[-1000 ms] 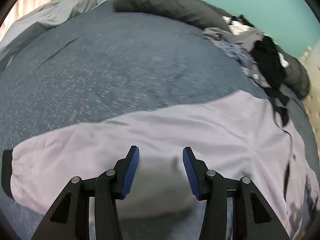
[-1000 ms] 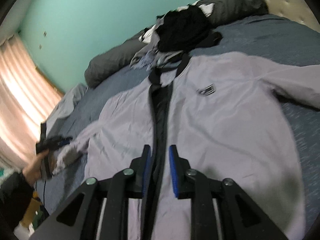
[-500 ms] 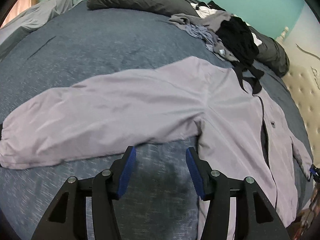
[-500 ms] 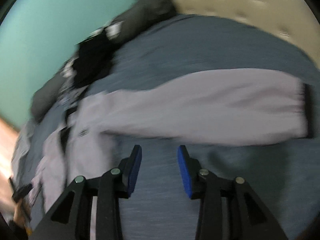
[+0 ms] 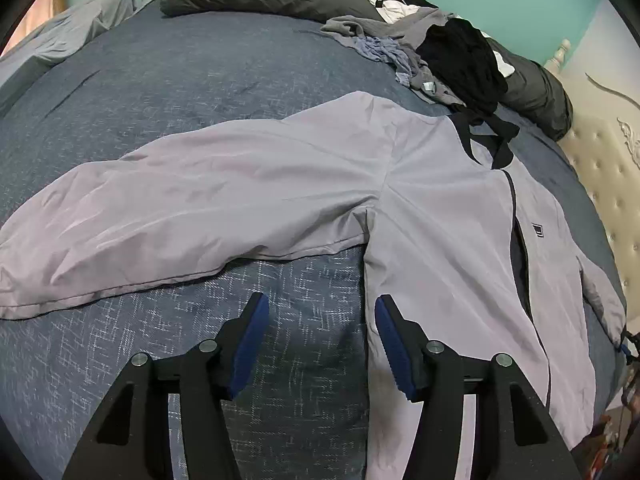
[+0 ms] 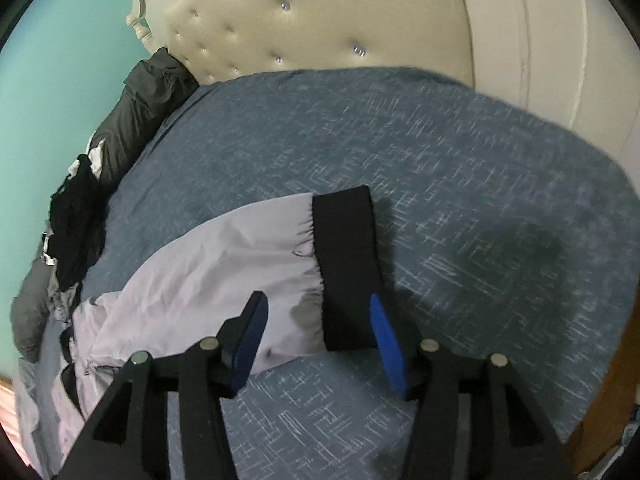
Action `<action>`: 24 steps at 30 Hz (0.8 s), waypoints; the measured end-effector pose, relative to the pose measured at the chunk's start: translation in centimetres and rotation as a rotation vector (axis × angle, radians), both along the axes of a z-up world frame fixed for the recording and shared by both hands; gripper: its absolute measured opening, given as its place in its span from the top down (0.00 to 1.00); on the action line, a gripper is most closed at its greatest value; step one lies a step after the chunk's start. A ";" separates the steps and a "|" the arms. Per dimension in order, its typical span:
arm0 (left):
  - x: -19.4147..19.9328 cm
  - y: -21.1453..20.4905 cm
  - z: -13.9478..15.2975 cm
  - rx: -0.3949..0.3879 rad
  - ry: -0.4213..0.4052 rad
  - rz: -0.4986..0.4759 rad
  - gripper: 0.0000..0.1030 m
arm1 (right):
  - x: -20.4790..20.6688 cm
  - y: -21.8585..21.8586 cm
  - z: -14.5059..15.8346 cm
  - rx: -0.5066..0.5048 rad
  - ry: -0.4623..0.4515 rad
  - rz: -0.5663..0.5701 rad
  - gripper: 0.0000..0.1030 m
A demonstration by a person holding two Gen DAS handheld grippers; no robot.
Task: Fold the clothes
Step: 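Grasp the other sleeve's black cuff with the right gripper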
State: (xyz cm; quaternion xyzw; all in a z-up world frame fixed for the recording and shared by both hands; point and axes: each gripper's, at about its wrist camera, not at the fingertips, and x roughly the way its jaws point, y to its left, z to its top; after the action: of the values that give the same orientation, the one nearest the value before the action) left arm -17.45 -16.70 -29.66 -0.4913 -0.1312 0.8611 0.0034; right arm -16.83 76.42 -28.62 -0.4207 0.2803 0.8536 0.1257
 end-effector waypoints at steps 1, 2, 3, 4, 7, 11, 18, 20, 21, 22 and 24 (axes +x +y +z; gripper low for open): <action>0.0 0.1 0.1 -0.001 0.001 -0.002 0.42 | -0.2 -0.1 -0.3 -0.004 -0.004 0.006 0.46; 0.0 0.2 0.2 -0.002 0.001 -0.004 0.42 | -0.4 -0.1 -0.5 0.010 -0.011 0.007 0.46; 0.1 0.2 0.3 -0.002 0.002 -0.006 0.42 | -0.5 -0.2 -0.7 0.026 -0.018 0.007 0.45; 0.1 0.3 0.3 -0.003 0.002 -0.008 0.42 | -0.4 -0.1 -0.9 0.038 -0.024 -0.006 0.44; 0.1 0.6 0.5 -0.009 0.004 -0.021 0.42 | 0.1 0.3 -1.5 0.048 -0.030 -0.050 0.43; 0.1 0.7 0.6 -0.010 0.006 -0.027 0.42 | 1.0 0.3 -1.8 0.030 -0.022 -0.052 0.42; 0.0 1.0 0.8 0.010 0.014 -0.029 0.42 | 1.8 0.3 -2.1 -0.001 -0.016 -0.047 0.42; 0.0 1.0 0.9 0.009 0.014 -0.031 0.42 | 1.7 -0.2 -2.0 0.010 -0.019 -0.029 0.42; -0.1 1.0 0.9 0.011 0.015 -0.030 0.42 | 1.7 -0.4 -1.9 0.023 -0.021 -0.021 0.42; -0.1 0.9 0.9 0.012 0.015 -0.028 0.42 | 1.8 -0.5 -1.9 0.020 -0.016 -0.017 0.44; -0.1 0.8 1.0 0.011 0.018 -0.026 0.42 | 2.0 -0.5 -1.8 0.010 -0.003 -0.012 0.50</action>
State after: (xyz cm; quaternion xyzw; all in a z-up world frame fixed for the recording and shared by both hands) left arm -17.55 -15.85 -28.65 -0.4853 -0.1297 0.8645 0.0186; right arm -14.86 75.91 -30.41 -0.4196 0.2784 0.8536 0.1334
